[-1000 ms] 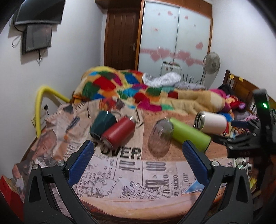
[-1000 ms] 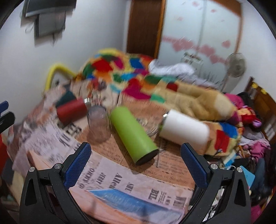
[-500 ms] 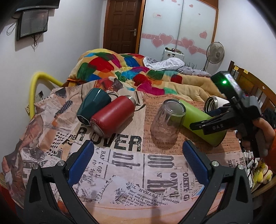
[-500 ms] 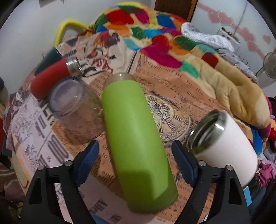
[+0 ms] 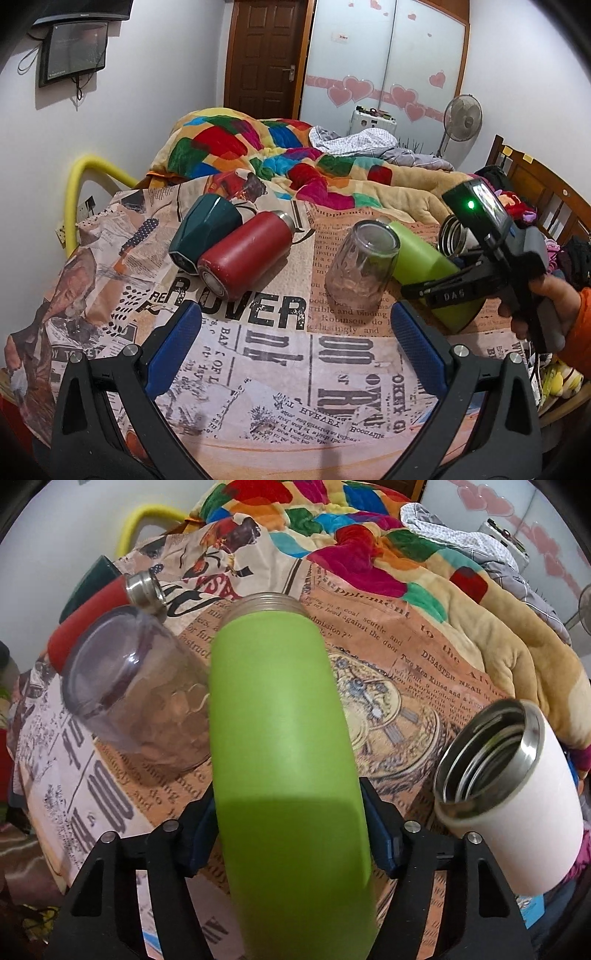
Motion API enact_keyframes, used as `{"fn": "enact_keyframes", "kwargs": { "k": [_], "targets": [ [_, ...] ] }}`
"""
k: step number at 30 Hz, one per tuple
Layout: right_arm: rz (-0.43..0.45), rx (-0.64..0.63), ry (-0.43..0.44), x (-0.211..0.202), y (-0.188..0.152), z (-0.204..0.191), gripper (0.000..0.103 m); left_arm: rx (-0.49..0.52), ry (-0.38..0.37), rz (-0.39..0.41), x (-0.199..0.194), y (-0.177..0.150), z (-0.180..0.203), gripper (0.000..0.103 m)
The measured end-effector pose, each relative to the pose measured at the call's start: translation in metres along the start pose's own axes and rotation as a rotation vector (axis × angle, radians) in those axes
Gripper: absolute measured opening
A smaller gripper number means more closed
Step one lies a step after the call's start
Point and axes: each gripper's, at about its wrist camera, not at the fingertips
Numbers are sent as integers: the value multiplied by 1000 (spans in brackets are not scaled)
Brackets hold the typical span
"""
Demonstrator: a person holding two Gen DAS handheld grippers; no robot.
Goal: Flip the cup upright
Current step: 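Lift the lime-green bottle with the right tool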
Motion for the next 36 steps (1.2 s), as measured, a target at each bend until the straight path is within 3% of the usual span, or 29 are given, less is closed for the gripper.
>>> {"fn": "enact_keyframes", "kwargs": {
  "k": [9,17,25,32,36],
  "targets": [
    [55,37,-22,-31,-9,-3,62,-1,2,40,-19,15,3,103],
    [188,12,-47,-94,3,-11,62,-1,4,86,-45,29,8,103],
    [289,-50,13,-141,1,-49,62,-3,14,122,-71,38,5,103],
    [311,-111,108,-139,-6,-86,62,-4,33,128,-83,39,0,103],
    [279,-146,148,-114,-15,-103,62,-8,46,119,-83,36,-4,103]
  ]
}}
Point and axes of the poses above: each gripper's, at about its wrist camera, not at the fingertips, and x roughly the way its jaws point, z to its right, y to its top, and after that the axes turned 15 degrees about z, right-handed
